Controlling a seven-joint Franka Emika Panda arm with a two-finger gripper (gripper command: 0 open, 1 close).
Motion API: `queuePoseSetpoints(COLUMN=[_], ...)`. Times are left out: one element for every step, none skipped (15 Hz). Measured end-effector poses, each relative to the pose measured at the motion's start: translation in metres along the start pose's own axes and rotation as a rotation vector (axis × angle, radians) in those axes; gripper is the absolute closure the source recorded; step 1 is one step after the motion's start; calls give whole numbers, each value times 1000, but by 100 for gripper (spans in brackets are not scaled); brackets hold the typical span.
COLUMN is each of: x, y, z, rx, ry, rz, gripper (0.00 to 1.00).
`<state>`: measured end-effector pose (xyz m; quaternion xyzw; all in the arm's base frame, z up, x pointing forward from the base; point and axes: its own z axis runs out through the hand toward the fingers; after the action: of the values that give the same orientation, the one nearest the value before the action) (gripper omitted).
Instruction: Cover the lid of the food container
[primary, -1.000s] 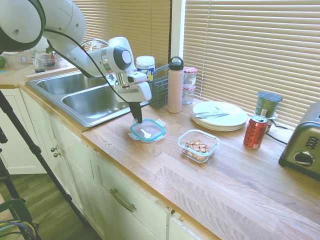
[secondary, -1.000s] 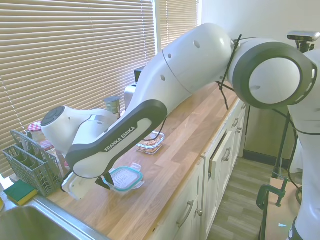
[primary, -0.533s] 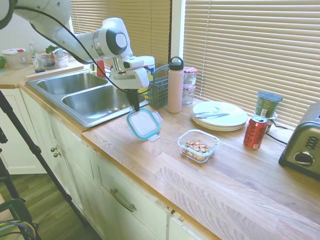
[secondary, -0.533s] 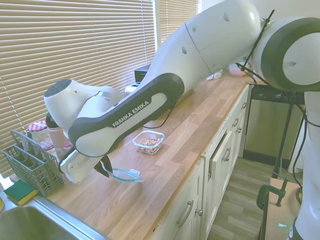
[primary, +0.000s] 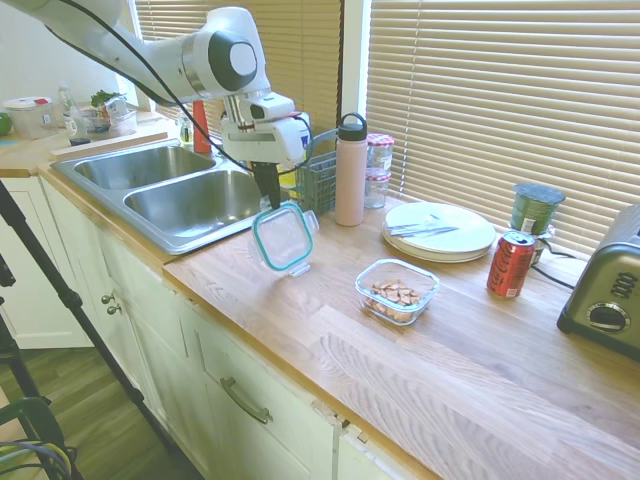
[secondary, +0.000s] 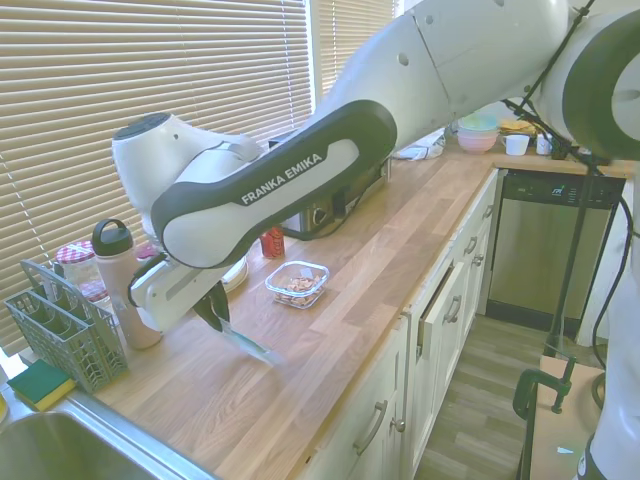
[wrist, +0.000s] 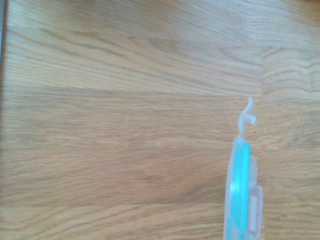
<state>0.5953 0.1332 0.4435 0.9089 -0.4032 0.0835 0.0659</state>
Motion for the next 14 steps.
queuePoseSetpoints(x=[2,6,10,15,19,23,26,31,37,44,52,61,70,79], y=[4,10,14,18,22,26,31,36,42,48,55,62,70,77], z=[-4,-10,-15,-19,-20,-21,-22,-23,-26,-29,-31,-33,-33,-32], rx=[8,17,26,34,39,42,44,48,55,64,73,80,87,91], ry=[-5,-10,-10,-12,-17,-22,-27,-30,-33,-38,-43,-49,-56,-63], rz=[0,1,2,4,6,8,9,11,16,20,25,29,36,42], gripper=[100,100,100,100,100,100,100,100,100,100,100,100,100,100])
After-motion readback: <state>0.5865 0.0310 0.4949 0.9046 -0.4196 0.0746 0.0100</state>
